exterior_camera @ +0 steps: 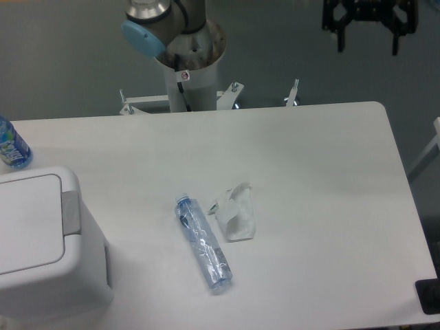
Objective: Open the trash can
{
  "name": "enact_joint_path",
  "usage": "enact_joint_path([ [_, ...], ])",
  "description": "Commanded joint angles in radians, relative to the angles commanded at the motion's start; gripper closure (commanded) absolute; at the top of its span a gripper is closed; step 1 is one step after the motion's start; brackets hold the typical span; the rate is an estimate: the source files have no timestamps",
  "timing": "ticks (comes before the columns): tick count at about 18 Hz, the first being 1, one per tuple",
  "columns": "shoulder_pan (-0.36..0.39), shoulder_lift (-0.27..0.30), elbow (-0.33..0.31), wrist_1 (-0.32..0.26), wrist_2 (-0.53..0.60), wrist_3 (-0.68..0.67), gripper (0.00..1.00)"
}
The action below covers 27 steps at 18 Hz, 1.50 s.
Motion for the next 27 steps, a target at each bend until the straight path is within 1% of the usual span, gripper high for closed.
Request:
enact_joint_path([
  [8,-0.199,-0.034,0.000,0.110,-0.012,-0.489,0.00],
  [10,-0.252,-0.046,0.002,0.117,-0.012,-0.592,0.00],
  [11,-0.284,-0.060,0.005,0.129,-0.012,-0.641,0.00],
  [14,-0.356,-0.101,0.014,0.201,-0.012,-0.796,0.00],
  [15,-0.382,-0.115,0.020,0.213,-0.009,-0.836,0.00],
  [18,-0.437,-0.150,0.049,0.215,-0.012,-0.944,0.00],
  [19,-0.463,-0.156,0.052,0.215,-0.014,-0.959,0.00],
  [20,-0.504,-0.172,0.057,0.216,-0.014,-0.965,0.00],
  [22,-0.537,-0.184,0.057,0.221,-0.040,-1.011,0.00],
  [23,-0.546,-0.189,0.063,0.251,-0.079,-1.046,0.00],
  [25,-0.565,-0.195,0.072,0.288,-0.132,-1.096,0.00],
  [27,-0.606,-0.215,0.078,0.293,-0.140,-1.108,0.00],
])
